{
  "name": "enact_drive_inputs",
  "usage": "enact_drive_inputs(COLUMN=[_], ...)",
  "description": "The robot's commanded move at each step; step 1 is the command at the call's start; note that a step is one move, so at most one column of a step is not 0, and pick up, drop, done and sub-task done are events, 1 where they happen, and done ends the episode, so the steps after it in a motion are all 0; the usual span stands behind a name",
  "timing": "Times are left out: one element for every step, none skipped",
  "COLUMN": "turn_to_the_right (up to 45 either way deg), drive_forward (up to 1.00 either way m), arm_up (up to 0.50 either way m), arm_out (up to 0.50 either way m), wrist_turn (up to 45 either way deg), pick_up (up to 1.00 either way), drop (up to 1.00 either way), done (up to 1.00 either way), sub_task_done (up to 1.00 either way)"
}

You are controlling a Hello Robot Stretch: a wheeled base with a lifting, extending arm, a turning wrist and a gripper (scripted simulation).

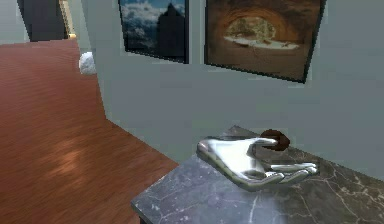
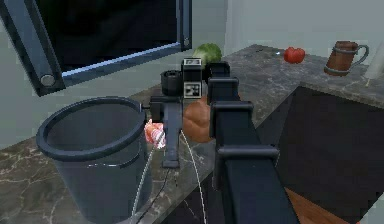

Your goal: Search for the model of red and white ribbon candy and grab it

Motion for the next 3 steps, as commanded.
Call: enact_drive_inputs(turn_to_the_right=[0.0,0.0,0.0], drive_forward=[0.00,0.00,0.00], arm_up=[0.00,0.00,0.00], arm_out=[0.00,0.00,0.00], wrist_turn=[45.0,45.0,45.0], pick_up=[0.00,0.00,0.00], drop=[0.00,0.00,0.00], done=[0.00,0.00,0.00], sub_task_done=[0.00,0.00,0.00])
